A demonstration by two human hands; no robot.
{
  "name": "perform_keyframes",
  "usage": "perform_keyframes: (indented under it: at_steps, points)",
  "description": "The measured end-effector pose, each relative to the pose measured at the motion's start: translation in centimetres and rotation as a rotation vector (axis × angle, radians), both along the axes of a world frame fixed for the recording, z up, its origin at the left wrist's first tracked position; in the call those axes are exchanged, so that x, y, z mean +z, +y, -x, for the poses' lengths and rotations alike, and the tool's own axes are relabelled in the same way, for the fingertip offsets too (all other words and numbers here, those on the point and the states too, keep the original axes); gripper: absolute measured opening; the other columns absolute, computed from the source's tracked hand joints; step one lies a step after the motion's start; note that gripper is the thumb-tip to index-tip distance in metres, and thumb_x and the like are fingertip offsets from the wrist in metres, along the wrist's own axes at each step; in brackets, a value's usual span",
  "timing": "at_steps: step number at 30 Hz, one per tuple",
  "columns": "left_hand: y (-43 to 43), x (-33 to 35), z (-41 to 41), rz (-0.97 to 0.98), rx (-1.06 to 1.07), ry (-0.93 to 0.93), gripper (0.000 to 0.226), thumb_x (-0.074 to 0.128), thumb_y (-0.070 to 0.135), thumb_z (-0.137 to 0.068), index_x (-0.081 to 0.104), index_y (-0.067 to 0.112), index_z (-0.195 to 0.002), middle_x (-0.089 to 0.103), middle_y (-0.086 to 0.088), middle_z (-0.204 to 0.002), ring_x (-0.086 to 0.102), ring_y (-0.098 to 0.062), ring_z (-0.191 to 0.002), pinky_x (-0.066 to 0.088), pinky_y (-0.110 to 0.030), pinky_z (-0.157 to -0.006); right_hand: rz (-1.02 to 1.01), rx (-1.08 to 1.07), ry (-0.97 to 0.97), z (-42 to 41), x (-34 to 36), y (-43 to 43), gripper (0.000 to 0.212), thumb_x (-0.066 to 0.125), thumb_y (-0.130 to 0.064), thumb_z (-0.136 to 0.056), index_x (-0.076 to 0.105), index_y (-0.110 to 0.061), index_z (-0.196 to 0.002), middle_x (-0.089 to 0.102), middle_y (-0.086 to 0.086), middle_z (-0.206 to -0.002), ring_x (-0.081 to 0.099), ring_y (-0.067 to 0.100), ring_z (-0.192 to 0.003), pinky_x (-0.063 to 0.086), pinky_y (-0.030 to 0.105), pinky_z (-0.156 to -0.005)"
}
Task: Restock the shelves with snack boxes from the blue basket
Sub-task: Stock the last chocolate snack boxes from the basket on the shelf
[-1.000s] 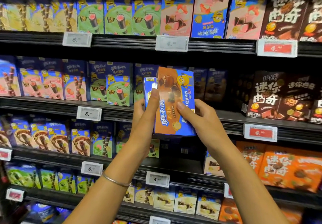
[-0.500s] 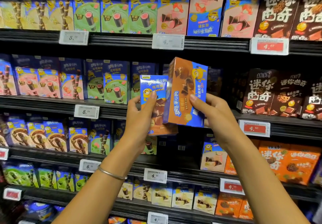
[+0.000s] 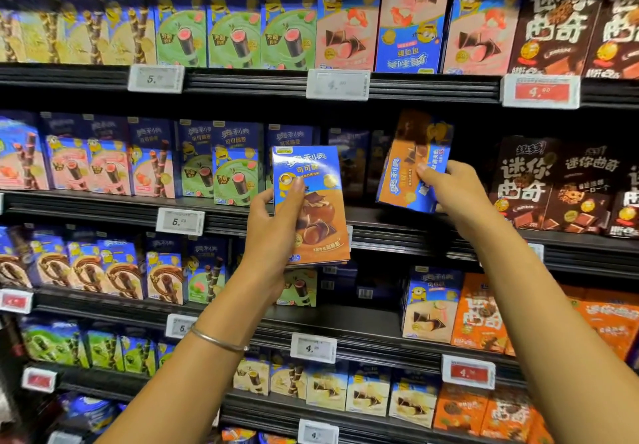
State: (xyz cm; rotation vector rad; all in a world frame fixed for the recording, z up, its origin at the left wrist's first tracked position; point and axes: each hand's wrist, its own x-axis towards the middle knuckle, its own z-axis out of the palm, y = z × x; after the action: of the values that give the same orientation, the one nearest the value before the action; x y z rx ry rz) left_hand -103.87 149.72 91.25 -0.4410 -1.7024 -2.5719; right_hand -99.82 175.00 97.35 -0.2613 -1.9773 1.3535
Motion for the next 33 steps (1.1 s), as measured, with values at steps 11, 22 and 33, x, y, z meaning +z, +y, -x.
perform_keyframes:
  at_steps: [11, 22, 33]
  points:
    - [-0.2, 0.1, -0.4, 0.046, -0.034, 0.001, 0.054, 0.071, 0.057, -0.089, 0.056, 0.026, -0.131, 0.08, 0.0, -0.109, 0.078, -0.023, -0.099, 0.064, -0.049, -0.084, -0.409, -0.272, -0.308, 6.1, -0.9, 2.6, 0.016, 0.057, -0.018, -0.1, 0.058, -0.002, -0.099, 0.064, 0.026, -0.116, 0.055, 0.033, -0.091, 0.038, 0.034, -0.074]
    - [-0.6, -0.4, -0.5, 0.063, -0.053, -0.023, 0.073, 0.074, 0.065, -0.072, 0.056, 0.023, -0.129, 0.081, -0.001, -0.103, 0.08, -0.023, -0.091, 0.065, -0.038, -0.07, -0.664, -0.331, -0.647, 10.2, 0.2, 3.6, 0.047, 0.047, -0.011, -0.104, 0.039, 0.005, -0.148, 0.039, 0.025, -0.154, 0.041, 0.039, -0.14, 0.03, 0.044, -0.118]
    - [-0.5, -0.9, -0.3, 0.06, -0.028, -0.025, 0.055, 0.071, 0.056, -0.089, 0.058, 0.022, -0.13, 0.081, -0.001, -0.106, 0.079, -0.022, -0.093, 0.065, -0.039, -0.072, -0.601, -0.368, -0.42, 14.1, -0.7, 5.4, 0.057, 0.037, -0.029, -0.11, 0.021, -0.007, -0.159, 0.023, 0.017, -0.165, 0.027, 0.033, -0.149, 0.02, 0.034, -0.119]
